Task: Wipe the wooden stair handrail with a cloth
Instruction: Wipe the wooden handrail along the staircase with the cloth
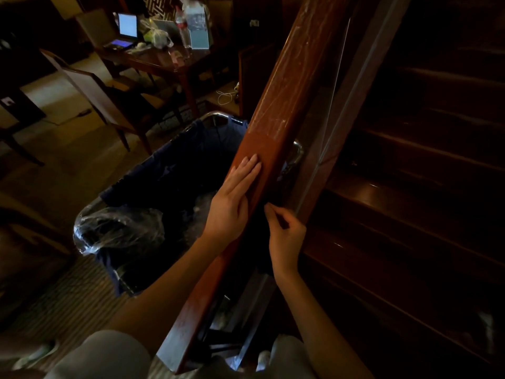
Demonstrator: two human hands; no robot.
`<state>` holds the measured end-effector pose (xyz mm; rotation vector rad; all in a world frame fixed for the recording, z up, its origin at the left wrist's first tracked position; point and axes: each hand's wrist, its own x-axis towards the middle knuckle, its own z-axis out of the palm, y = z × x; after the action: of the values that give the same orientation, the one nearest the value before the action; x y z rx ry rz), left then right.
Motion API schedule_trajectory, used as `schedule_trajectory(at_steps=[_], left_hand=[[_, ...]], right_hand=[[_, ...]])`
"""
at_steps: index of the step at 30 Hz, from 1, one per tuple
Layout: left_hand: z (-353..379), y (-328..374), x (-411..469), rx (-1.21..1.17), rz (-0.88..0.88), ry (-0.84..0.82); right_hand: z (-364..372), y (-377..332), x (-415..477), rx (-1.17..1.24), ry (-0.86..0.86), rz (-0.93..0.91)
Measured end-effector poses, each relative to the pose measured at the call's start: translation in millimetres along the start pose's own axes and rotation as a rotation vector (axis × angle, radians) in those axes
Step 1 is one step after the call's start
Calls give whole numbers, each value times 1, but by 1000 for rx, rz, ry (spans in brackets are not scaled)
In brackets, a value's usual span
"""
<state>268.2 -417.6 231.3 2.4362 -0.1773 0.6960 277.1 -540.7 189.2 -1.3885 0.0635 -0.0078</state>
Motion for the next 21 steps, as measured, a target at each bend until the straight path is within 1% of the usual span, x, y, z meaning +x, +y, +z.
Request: schedule_trajectory(at_steps=[4,11,15,19,21], left_hand=[[0,0,1,-3,-5,-2],[1,4,3,27,-12,-12],[1,5,6,101,-6,-40],[3,8,31,160,105,-112],[6,9,43,193,117,-135]], right_hand=[[9,-2,1,89,61,88],[18,-19,30,222,181,162],[28,-37,60,297,246,136],[38,-63,100,352,317,92],[42,-77,123,364,341,60]])
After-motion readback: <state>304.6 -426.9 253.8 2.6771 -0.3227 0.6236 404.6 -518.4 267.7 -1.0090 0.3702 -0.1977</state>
